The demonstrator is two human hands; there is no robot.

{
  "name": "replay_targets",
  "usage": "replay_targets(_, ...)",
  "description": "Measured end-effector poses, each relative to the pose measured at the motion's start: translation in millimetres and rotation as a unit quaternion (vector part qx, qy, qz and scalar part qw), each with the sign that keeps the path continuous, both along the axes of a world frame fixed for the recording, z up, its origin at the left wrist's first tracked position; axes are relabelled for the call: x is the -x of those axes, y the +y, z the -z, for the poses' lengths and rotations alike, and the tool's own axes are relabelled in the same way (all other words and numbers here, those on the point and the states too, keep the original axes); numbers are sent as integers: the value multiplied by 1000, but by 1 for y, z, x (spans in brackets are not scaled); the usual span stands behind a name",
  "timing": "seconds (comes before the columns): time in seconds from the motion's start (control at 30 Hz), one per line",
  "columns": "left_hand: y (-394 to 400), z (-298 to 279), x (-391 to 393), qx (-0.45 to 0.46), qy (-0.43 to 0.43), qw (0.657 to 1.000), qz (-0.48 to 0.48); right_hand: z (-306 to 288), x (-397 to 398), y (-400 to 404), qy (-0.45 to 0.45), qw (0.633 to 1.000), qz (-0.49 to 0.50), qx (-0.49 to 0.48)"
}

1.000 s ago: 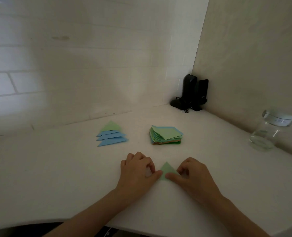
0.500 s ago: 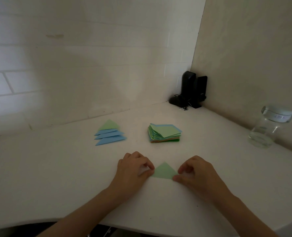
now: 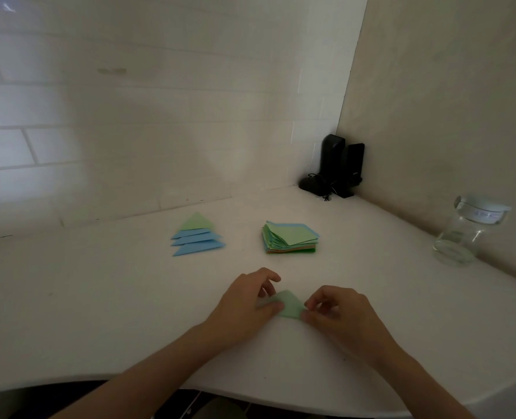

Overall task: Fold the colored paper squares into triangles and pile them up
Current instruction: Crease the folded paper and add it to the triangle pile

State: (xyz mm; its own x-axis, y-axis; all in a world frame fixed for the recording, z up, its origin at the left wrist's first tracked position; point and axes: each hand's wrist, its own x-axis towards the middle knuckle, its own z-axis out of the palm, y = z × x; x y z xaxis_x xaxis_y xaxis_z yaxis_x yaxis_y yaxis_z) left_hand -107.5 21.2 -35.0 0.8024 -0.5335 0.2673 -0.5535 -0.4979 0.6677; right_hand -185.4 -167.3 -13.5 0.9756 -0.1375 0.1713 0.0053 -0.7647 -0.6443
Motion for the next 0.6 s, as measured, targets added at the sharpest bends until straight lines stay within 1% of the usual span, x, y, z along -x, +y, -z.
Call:
replay_targets(0.17,-2,2,-1,2,14,1000,-9,0,0,2,-7,1000,-9,-18)
replay_targets(0.23,-2,2,-2,3,22,1000,-8,1,0,1,-18,999,-17,-41)
replay_targets(0.3,-1,-1,-4,3,36,999,-6,1,-1,1,-16,995,-10,-94)
replay_targets(0.37,-1,-7,-4,1,50,999,-7,-1,-4,1,-11,983,4,-183)
replay_targets(0.43,-1,-12,-3,25,73,997,-1,-3,-10,2,-6,965,18,-263)
replay_targets(0.47,-1,-13,-3,39,84,996,2,-5,-12,4,-1,958,20,-285)
replay_targets(0.53,1,-16,-4,55,92,994,-5,-7,-17,9,3,961,14,-275)
replay_targets(0.6,3,-19,-7,61,90,994,-16,-5,-22,12,1,976,4,-216)
